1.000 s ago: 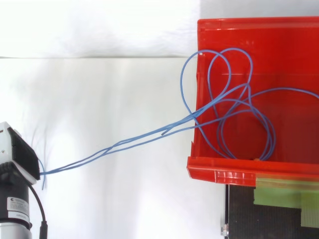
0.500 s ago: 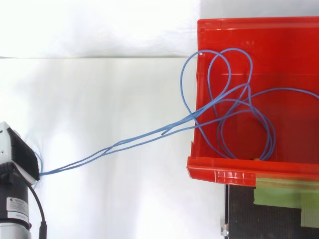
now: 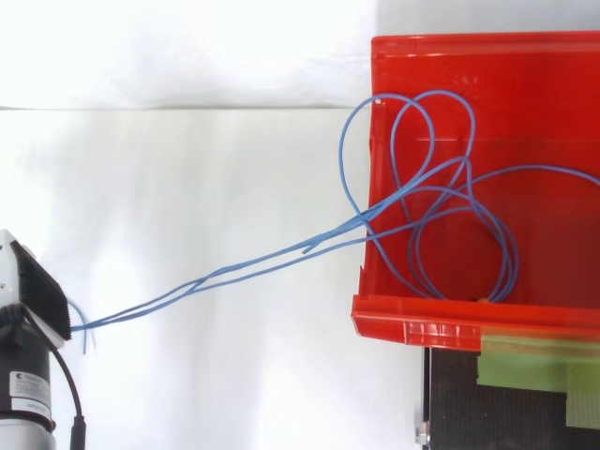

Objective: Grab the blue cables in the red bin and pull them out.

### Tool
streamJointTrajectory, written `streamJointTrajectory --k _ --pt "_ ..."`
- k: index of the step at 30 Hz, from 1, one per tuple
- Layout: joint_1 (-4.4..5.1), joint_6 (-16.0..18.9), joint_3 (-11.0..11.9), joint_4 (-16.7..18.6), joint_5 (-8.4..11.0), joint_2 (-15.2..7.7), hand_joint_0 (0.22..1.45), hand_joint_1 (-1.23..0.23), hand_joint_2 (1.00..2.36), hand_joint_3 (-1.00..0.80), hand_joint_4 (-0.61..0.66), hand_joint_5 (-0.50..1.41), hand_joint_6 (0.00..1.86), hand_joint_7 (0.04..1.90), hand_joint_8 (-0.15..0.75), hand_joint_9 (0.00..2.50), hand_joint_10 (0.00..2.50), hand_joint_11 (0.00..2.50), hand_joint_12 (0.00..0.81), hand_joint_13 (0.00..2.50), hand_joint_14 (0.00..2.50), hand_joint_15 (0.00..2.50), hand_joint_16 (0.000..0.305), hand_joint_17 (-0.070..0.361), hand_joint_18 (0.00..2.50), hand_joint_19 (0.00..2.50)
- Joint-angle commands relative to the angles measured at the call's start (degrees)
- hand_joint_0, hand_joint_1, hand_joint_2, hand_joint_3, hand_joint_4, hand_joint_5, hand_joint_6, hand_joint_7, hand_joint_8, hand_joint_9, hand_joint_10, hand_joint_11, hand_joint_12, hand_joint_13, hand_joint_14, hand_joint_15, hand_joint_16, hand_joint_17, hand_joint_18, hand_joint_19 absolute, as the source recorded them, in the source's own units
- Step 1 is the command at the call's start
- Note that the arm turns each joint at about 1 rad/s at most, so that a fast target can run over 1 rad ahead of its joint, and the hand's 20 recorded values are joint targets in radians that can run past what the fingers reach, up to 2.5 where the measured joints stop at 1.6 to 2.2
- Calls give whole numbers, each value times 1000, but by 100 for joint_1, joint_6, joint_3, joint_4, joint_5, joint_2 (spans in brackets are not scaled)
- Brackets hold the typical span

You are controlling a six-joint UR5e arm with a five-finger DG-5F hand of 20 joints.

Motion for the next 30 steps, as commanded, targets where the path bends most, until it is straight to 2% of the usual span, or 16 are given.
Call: streamJointTrajectory --k 1,5,8,13,30 --pt "11 2 3 0 0 0 903 -982 1000 -1000 137 405 606 500 251 699 394 1507 314 1027 633 1436 46 103 785 1027" --pt "20 2 3 0 0 0 826 -899 1000 -1000 158 511 455 589 260 738 326 1523 318 1034 620 1433 47 105 788 1035" --pt "11 2 3 0 0 0 792 -851 1000 -1000 173 563 408 616 268 763 312 1516 323 1049 622 1404 47 106 798 1030" --pt "20 11 3 0 0 0 782 -832 1000 -1000 189 638 333 666 272 799 264 1550 326 1063 611 1417 47 106 801 1027" --pt "28 2 3 0 0 0 757 -791 1000 -1000 178 736 429 666 274 908 225 1597 328 1115 615 1427 49 109 824 1024"
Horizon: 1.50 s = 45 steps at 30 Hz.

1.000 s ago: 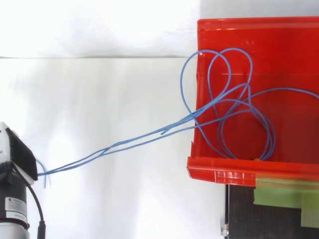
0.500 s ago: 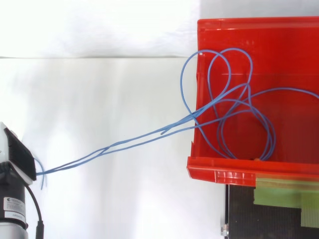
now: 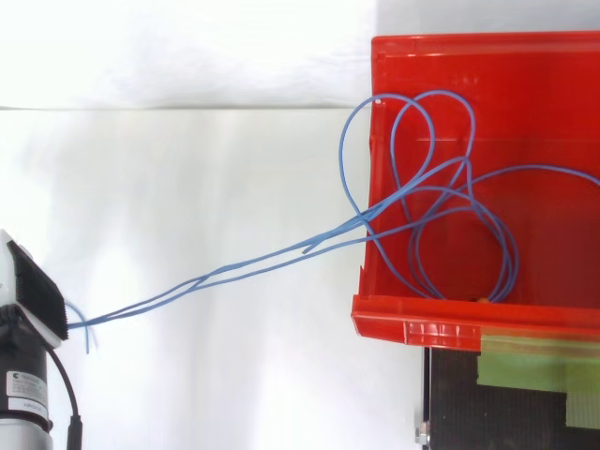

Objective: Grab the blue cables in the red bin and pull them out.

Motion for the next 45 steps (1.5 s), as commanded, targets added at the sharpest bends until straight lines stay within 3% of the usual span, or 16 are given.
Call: streamJointTrajectory --k 1,12,14,18,19,20,22,25,26,28,32,37,42,45 --pt "8 -3 1 0 0 0 758 -790 1000 -1000 179 739 455 659 267 908 248 1598 330 1119 611 1412 48 109 825 1021" --pt "17 -3 1 0 0 0 844 -884 1000 -1000 151 716 756 589 251 907 306 1606 307 1140 541 1467 45 101 822 1033" --pt "17 -3 1 0 0 0 870 -895 1000 -1000 123 688 827 579 239 895 513 1554 305 1141 583 1473 44 100 829 1034" --pt "17 -3 1 0 0 0 906 -901 1000 -1000 109 665 953 522 236 880 681 1505 307 1141 607 1471 44 99 837 1034" --pt "17 -3 1 0 0 0 911 -901 1000 -1000 98 662 967 515 232 864 817 1469 312 1132 680 1461 44 98 840 1034" --pt "17 -3 1 0 0 0 916 -899 1000 -1000 87 657 983 523 233 842 1096 1415 311 1093 984 1370 43 97 855 1044" --pt "17 -3 1 0 0 0 925 -896 1000 -1000 69 651 999 519 234 806 1434 1313 309 1068 1114 1349 43 96 872 1063" --pt "17 -3 1 0 0 0 935 -892 1000 -1000 46 630 1056 487 232 711 2189 1131 305 987 1615 1224 41 93 913 1104" --pt "17 -3 1 0 0 0 940 -891 1000 -1000 47 618 1082 476 234 684 2363 1125 306 960 1831 1167 41 92 929 1138" --pt "17 -3 1 -18 0 0 945 -889 1000 -1000 43 610 1103 460 240 636 2500 1098 306 935 2008 1124 41 91 952 1182" --pt "17 -3 1 -35 0 0 955 -882 1000 -1000 35 582 1148 427 237 547 2500 1095 302 867 2474 1024 39 88 1004 1230" --pt "17 -3 1 -35 0 0 956 -881 1000 -1000 34 578 1153 410 237 562 2500 1154 303 854 2500 1004 38 84 1070 1249" --pt "26 -3 1 -35 0 0 956 -882 1000 -1000 25 599 1110 444 231 620 2500 1151 300 916 2500 965 34 77 1220 1490" --pt "26 -3 -8 -35 0 0 954 -886 1000 -1000 7 610 1086 437 222 681 2500 1288 297 974 2500 899 31 71 1367 1743"
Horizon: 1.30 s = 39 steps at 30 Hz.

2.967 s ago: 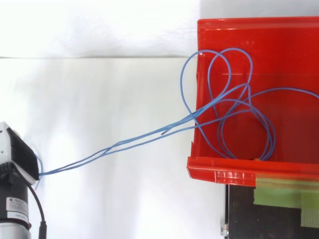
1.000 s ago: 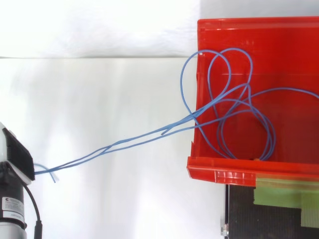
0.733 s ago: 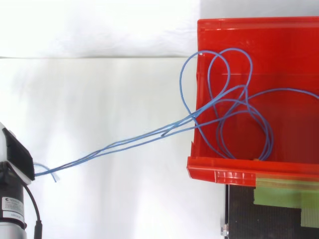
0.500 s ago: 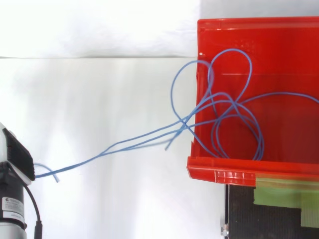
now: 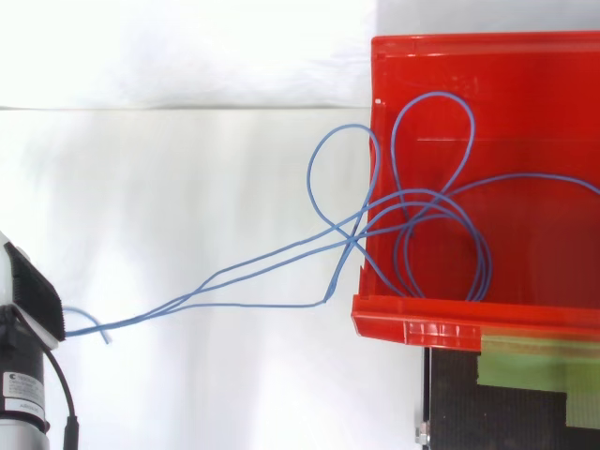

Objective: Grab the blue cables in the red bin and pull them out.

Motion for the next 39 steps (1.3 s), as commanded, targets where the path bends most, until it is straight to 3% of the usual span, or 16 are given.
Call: streamJointTrajectory --k 1,4,5,9,13,23,26,32,39 --pt "2 0 1 0 0 0 953 -888 1000 -1000 2 613 1070 449 224 718 2500 1334 305 1042 2500 912 31 70 1435 1834" --pt "2 0 1 0 0 0 956 -897 1000 -1000 -23 645 995 488 221 790 2500 1414 308 1140 2500 929 31 70 1546 2022" --pt "2 0 1 0 0 0 955 -898 1000 -1000 -25 645 990 485 219 812 2500 1422 306 1161 2500 928 33 75 1532 1842" --pt "11 0 -8 0 0 0 957 -907 1000 -1000 -30 663 939 506 229 875 2500 1481 321 1238 2500 937 36 80 1521 1720" --pt "11 0 1 0 0 0 955 -912 1000 -1000 -36 686 877 532 224 994 2500 1597 333 1351 2500 958 39 89 1554 1428" --pt "20 0 1 0 27 0 950 -920 1000 -1000 -13 736 733 611 231 1185 2500 1812 356 1497 2500 1020 44 98 1665 1159" --pt "20 0 1 0 18 0 945 -921 1000 -1000 -17 761 698 637 251 1267 2500 2086 357 1518 2500 1078 44 100 1698 1125" --pt "29 0 1 0 18 0 953 -913 1000 -1000 -26 762 711 645 262 1323 2500 2322 352 1549 2500 1109 44 98 1733 1108" --pt "37 9 -8 0 35 0 959 -911 1000 -1000 -44 755 715 633 174 1528 2500 2141 276 1490 2500 1254 38 85 1774 1320"
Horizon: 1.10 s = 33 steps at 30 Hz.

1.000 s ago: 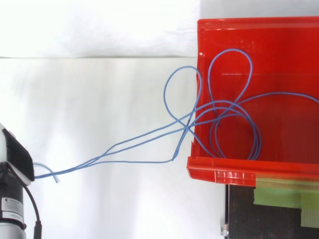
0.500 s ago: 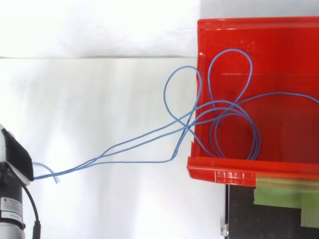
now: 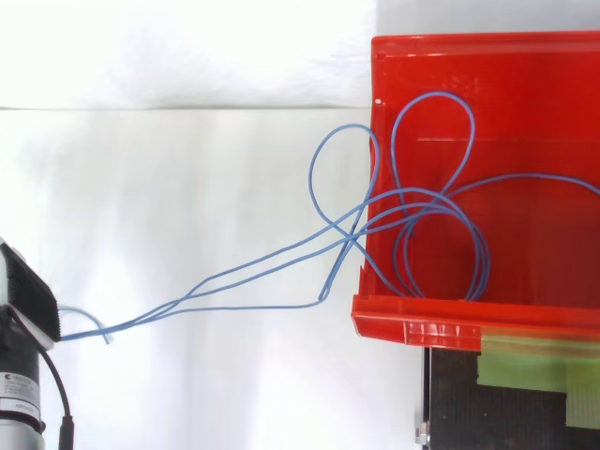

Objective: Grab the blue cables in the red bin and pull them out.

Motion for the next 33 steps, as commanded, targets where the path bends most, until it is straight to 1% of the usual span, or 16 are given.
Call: streamJointTrajectory --k 1,2,3,4,5,6,11,16,18,21,22,23,26,29,30,33 --pt "3 15 -1 0 30 0 960 -911 1000 -1000 -51 756 714 634 167 1550 2500 2084 269 1481 2500 1268 37 83 1778 1342" --pt "3 15 -1 0 30 0 962 -912 1000 -1000 -49 756 711 637 161 1567 2500 2034 254 1464 2500 1294 36 80 1796 1456" --pt "3 15 -1 0 21 -8 961 -914 1000 -1000 -55 758 711 631 149 1579 2500 1974 238 1453 2500 1271 36 81 1797 1515" --pt "3 24 -1 9 21 0 961 -919 1000 -1000 -53 761 699 640 144 1641 2500 1899 247 1433 2500 1348 36 81 1792 1707" --pt "3 15 -1 9 21 0 960 -922 1000 -1000 -56 783 645 658 137 1685 2500 1845 257 1419 2500 1367 36 81 1763 1855" --pt "3 15 -1 9 12 -8 961 -922 1000 -1000 -57 785 636 671 139 1699 2500 1848 249 1403 2500 1394 36 81 1755 1902" --pt "11 6 -1 18 21 -8 958 -927 1000 -1000 -65 811 567 712 132 1748 2500 1817 258 1355 2500 1454 35 79 1679 2166" --pt "29 6 -10 18 21 0 957 -929 1000 -1000 -70 816 556 723 123 1734 2500 1947 255 1329 2500 1494 35 79 1654 2193" --pt "29 6 -10 18 -14 0 958 -928 1000 -1000 -67 815 559 715 122 1710 2500 2005 272 1326 2500 1561 35 79 1655 2177" --pt "29 -2 -1 26 -14 -8 962 -925 1000 -1000 -60 806 573 730 128 1682 2500 2085 285 1312 2500 1595 36 80 1649 2181" --pt "38 -2 -10 26 -14 0 964 -922 1000 -1000 -55 799 599 709 126 1678 2500 2073 285 1308 2500 1582 35 80 1648 2186" --pt "29 -20 -10 123 21 0 964 -922 1000 -1000 -57 798 603 709 126 1668 2500 2106 287 1305 2500 1602 35 80 1648 2187" --pt "29 -20 -1 211 21 0 965 -919 1000 -1000 -51 790 626 704 131 1651 2500 2119 297 1303 2500 1611 35 79 1644 2204" --pt "29 -20 -10 325 21 0 967 -916 1000 -1000 -50 780 655 691 152 1632 2500 2226 301 1294 2500 1637 36 80 1643 2202" --pt "29 -20 -1 422 21 0 967 -915 1000 -1000 -51 779 661 685 158 1628 2500 2239 301 1293 2500 1634 36 81 1644 2194" --pt "29 -20 -1 554 21 0 968 -913 1000 -1000 -48 768 689 676 175 1606 2500 2297 307 1288 2500 1644 36 82 1640 2188"
